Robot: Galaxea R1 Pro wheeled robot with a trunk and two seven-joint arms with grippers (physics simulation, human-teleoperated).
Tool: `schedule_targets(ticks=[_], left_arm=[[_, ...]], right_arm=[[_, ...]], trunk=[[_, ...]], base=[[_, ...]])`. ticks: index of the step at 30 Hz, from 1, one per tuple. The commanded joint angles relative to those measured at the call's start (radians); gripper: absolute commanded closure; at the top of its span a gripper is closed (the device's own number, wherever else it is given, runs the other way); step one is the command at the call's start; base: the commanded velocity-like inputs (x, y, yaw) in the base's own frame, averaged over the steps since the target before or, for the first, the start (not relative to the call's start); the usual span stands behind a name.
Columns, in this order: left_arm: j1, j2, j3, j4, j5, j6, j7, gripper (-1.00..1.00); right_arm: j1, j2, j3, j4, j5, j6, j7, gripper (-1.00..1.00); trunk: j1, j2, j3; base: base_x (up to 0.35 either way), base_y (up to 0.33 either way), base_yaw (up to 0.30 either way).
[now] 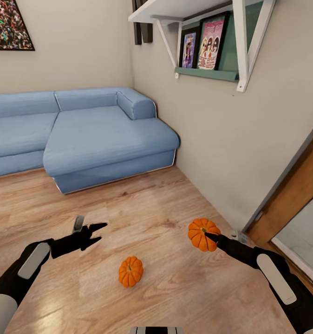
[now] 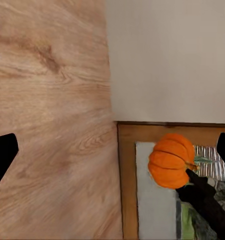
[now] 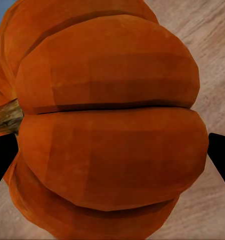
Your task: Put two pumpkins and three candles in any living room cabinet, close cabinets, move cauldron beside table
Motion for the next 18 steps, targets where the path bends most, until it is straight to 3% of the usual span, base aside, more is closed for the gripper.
schedule_targets(ticks=[1,12,18], left_arm=[[-0.002,0.001,0.001,0.019,0.003,-0.006,-0.003,-1.0],[-0.009,0.004,0.003,0.312,0.0,-0.125,0.0,-1.0],[-0.007,-0.004,-0.014,0.354,-0.005,-0.222,-0.006,-1.0]], right_arm=[[-0.001,-0.001,0.001,-0.001,0.001,0.003,0.002,1.0],[-0.001,-0.002,-0.003,-0.003,-0.003,0.003,0.004,1.0],[-0.001,-0.002,-0.003,-0.004,-0.005,0.003,0.004,1.0]], trunk=[[0.0,0.0,-0.001],[0.0,0.0,-0.001],[0.0,0.0,-0.001]], base=[[0.028,-0.001,0.0],[0.007,0.0,0.0],[0.0,0.0,0.0]])
